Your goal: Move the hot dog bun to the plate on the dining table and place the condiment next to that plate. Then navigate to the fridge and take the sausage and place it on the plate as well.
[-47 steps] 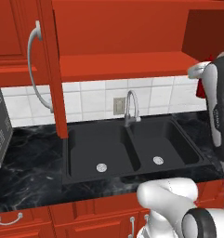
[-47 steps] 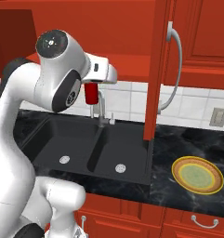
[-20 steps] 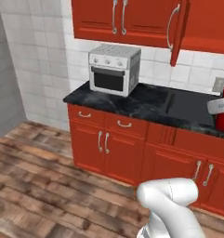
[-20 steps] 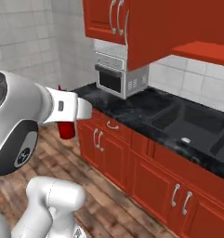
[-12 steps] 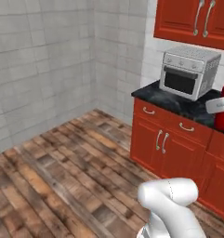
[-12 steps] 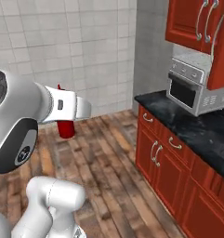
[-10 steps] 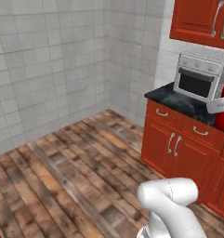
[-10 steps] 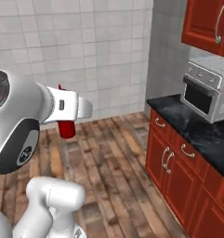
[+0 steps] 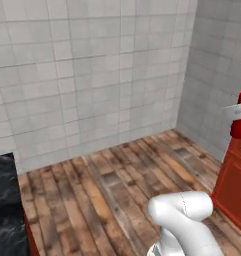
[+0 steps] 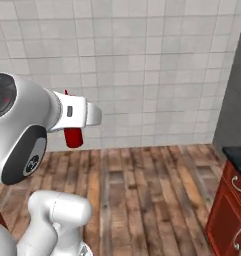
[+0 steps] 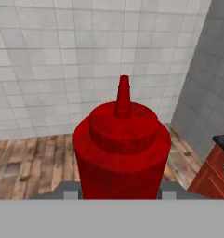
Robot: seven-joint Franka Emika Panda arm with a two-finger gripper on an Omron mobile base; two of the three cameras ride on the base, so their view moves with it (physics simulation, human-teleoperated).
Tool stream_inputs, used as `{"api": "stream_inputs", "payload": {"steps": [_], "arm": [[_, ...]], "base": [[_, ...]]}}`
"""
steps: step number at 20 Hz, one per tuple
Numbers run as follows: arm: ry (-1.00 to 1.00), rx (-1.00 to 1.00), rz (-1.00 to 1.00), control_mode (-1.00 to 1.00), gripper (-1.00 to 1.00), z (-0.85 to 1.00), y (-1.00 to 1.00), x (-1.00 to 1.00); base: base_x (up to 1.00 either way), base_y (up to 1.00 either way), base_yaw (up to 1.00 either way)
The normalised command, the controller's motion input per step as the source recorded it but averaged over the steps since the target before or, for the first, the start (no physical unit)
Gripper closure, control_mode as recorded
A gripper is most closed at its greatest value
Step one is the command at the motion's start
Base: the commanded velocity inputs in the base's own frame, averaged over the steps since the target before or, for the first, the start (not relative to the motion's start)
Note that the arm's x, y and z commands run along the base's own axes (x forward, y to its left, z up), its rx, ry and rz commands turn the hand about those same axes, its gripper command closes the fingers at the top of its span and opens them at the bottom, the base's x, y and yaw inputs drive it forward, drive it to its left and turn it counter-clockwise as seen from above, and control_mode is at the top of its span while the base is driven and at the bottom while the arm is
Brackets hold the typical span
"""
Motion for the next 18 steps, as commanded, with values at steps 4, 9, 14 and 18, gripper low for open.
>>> {"api": "stream_inputs", "payload": {"steps": [4,9,14,18], "arm": [[0.0,0.0,0.0,1.0,1.0,0.0,0.0,0.0],[0.0,0.0,0.0,1.0,1.0,0.0,0.0,0.0],[0.0,0.0,0.0,1.0,1.0,0.0,0.0,0.0],[0.0,0.0,0.0,1.0,1.0,0.0,0.0,0.0]], "base": [[1.0,0.15,0.49],[0.99,0.01,0.54],[0.95,0.0,0.59],[0.87,-0.03,0.6]]}}
